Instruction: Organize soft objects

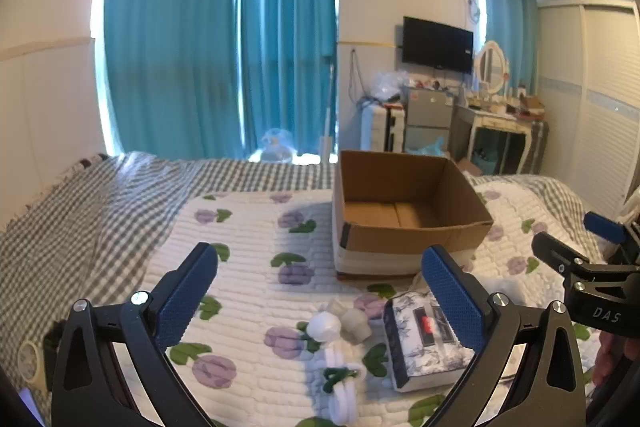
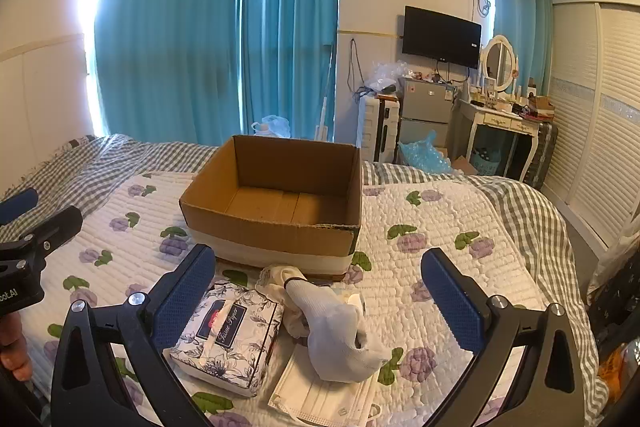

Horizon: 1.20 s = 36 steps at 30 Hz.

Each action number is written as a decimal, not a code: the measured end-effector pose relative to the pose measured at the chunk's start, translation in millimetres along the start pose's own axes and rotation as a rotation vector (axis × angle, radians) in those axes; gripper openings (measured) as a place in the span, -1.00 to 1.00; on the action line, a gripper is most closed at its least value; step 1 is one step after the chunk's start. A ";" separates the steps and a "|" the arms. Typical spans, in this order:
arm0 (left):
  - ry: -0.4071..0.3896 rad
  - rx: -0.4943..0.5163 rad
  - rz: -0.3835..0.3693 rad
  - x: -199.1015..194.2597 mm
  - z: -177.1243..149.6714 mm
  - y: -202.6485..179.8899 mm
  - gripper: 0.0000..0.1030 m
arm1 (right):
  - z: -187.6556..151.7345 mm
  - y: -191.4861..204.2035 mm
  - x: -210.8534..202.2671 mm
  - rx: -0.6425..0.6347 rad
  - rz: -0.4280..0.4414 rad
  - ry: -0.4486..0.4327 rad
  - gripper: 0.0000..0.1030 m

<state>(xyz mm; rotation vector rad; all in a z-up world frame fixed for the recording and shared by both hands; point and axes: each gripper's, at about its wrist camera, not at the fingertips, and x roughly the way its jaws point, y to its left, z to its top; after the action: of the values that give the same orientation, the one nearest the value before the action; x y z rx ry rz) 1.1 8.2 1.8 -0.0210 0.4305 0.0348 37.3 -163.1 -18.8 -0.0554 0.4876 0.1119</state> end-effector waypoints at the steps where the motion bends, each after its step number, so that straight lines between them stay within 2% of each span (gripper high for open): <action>1: -0.001 -0.001 0.000 -0.5 -0.1 0.3 1.00 | 0.4 0.0 -0.3 0.000 0.000 -0.001 1.00; 36: -0.003 0.024 0.007 -0.5 -2.5 -3.0 1.00 | -3.2 0.7 2.2 0.007 -0.003 0.018 1.00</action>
<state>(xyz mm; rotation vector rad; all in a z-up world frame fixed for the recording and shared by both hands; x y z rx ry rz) -0.3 5.2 -0.2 0.0040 0.4280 0.0363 37.6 -162.5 -22.7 -0.0500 0.5061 0.1065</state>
